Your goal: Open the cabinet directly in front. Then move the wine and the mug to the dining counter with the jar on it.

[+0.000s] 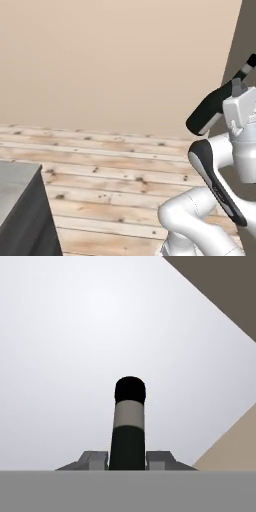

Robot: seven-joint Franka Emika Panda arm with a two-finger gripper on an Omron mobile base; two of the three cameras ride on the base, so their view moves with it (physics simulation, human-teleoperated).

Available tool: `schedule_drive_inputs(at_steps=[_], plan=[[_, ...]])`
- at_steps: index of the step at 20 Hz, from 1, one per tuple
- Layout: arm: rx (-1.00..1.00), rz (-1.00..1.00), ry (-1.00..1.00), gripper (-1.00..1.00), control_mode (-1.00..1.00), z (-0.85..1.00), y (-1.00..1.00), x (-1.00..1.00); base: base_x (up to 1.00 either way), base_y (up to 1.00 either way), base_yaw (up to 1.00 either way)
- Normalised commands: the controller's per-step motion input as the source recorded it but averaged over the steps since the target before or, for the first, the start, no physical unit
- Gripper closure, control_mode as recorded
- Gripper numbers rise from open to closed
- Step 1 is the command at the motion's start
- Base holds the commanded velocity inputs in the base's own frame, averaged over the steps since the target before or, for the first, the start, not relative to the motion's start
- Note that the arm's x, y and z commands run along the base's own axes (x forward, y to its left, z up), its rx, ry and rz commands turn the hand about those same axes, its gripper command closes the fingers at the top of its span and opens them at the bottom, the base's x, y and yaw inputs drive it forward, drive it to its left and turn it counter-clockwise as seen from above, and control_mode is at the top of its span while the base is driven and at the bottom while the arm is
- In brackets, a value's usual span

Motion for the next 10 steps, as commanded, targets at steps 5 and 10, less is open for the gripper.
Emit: schedule_drive_inputs(at_steps=[5, 10], plan=[[0.0, 0.0, 0.0, 1.0, 1.0, 0.0, 0.0, 0.0, 1.0, -0.26, 0.23], [0.0, 0.0, 0.0, 1.0, 1.0, 0.0, 0.0, 0.0, 1.0, -0.32, 0.29]])
